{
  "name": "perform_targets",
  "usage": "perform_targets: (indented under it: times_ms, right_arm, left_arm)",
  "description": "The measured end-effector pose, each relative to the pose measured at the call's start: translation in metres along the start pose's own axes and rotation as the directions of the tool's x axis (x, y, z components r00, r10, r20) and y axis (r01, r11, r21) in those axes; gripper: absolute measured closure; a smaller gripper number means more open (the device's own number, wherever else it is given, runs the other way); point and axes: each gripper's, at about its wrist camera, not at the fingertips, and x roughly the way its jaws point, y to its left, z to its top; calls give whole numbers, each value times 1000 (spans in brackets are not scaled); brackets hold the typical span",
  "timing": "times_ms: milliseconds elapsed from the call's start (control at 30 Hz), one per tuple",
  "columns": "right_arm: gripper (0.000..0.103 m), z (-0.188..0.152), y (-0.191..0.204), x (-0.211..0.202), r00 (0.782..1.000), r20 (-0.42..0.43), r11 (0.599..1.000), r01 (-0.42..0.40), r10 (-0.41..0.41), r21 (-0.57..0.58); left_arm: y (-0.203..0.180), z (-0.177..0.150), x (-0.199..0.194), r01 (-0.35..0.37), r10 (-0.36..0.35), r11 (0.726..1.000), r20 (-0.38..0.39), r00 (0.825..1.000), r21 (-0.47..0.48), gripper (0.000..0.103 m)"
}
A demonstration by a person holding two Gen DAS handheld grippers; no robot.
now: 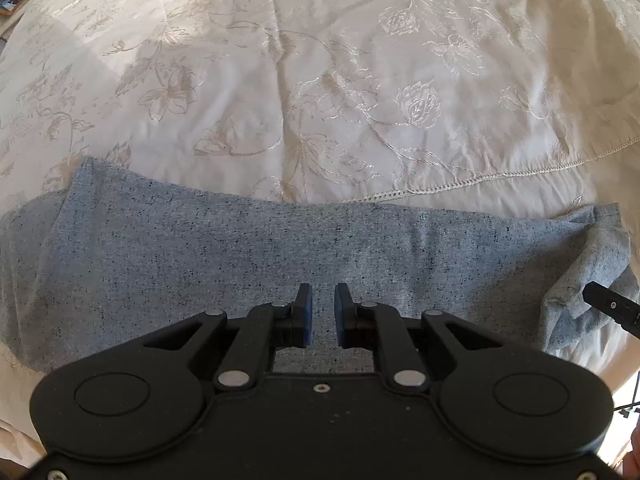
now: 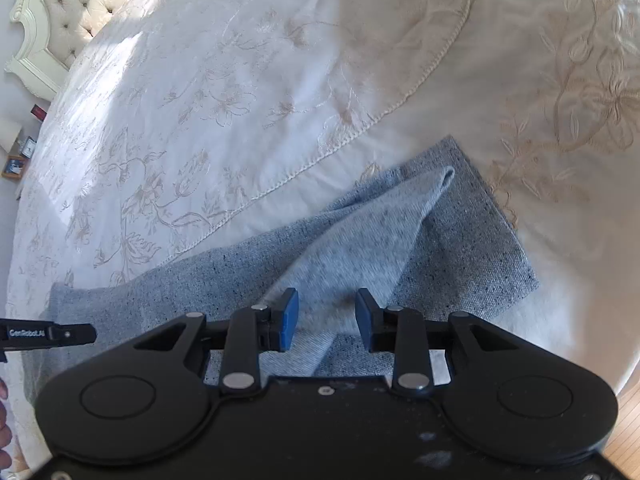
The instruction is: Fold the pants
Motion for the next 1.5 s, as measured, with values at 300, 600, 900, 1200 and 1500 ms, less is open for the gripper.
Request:
perform_targets:
  times_ms: [300, 600, 900, 1200, 1500]
  right_arm:
    - [66, 9, -28, -5, 990, 8, 975, 136, -139, 176]
    - [64, 29, -55, 34, 993, -85, 937, 107, -83, 332]
    - [98, 10, 30, -26, 993, 43, 985, -101, 108, -142]
    - [98, -50, 78, -85, 893, -280, 748, -448, 352, -490]
    - [98, -70, 62, -101, 882, -380, 692, -459, 279, -558]
  left_arm:
    - [19, -6, -1, 1, -1, 998, 3, 1000, -65, 83]
    - [28, -15, -10, 10, -9, 998, 21, 1000, -63, 83]
    - [36, 12, -18, 45, -44, 999, 64, 997, -24, 83]
    - [7, 70, -28, 101, -116, 990, 153, 981, 103, 83]
    - [-90, 73, -18, 288, -324, 898, 58, 944, 333, 84]
